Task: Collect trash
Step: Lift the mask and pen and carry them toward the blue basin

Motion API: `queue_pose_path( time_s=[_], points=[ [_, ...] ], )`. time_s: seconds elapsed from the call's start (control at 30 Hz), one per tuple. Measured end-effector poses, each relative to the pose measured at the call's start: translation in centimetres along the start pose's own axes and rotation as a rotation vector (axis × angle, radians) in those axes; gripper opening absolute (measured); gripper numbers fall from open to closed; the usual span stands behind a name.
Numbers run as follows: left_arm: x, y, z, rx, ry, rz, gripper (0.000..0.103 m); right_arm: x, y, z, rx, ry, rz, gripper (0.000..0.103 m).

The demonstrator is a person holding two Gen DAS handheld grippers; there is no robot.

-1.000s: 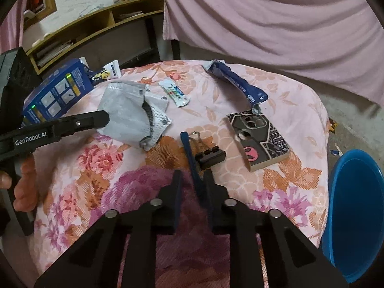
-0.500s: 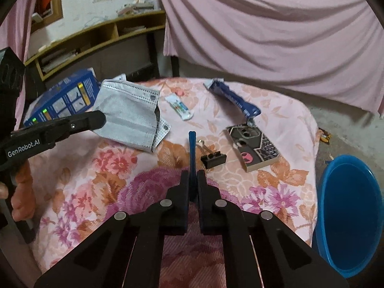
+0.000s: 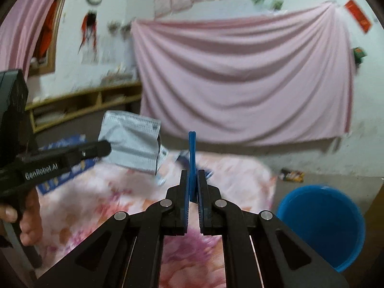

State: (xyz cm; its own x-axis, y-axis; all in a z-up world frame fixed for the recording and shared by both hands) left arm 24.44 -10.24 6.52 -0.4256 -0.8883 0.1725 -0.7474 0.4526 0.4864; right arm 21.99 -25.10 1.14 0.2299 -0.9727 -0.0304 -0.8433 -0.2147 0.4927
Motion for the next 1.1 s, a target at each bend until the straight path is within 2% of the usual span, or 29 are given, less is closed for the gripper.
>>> queue_pose_path(
  time_s=[0.07,0.23,0.4,0.53,0.67,1.1],
  points=[
    [1.4,0.0,-0.8,0.025,-0.018,0.022,0.002,1.0,1.6,-0.5,0.075,-0.019,0.044,0.004],
    [5.7,-0.5,-2.4,0.085,-0.083,0.067,0.002,3.7,4.5,-1.4,0.2,-0.05,0.134,0.004],
    [9.8,-1.5,-3.3,0.109,-0.157,0.103,0.002,7.0,6.6,-1.9,0.258,-0.092,0.205,0.004],
    [13.3,-3.1,-3.5,0.105,-0.216,0.132,0.002,10.0,7.7,-1.6,0.271,-0.134,0.259,0.004],
    [15.7,-5.3,-3.3,0.067,-0.244,0.156,0.002,12.6,8.4,-0.7,0.266,-0.18,0.303,0.004],
    [19.6,-10.9,-1.7,-0.09,-0.259,0.19,0.002,17.9,8.2,2.9,0.211,-0.301,0.361,0.004]
  ],
)
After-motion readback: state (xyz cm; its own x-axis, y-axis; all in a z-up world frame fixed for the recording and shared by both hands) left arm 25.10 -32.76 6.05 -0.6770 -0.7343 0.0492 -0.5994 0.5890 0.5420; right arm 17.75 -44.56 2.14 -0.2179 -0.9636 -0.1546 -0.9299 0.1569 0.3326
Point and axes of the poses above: each gripper's, at about its wrist camera, not at the fingertips, and y roughly against the way its jaws point, x to its right, z to its underside, the point moved 3 cm from there along -y, roughly the way its jaws point, and after that the axes turned 9 degrees about -x, right-handed, at the moved point
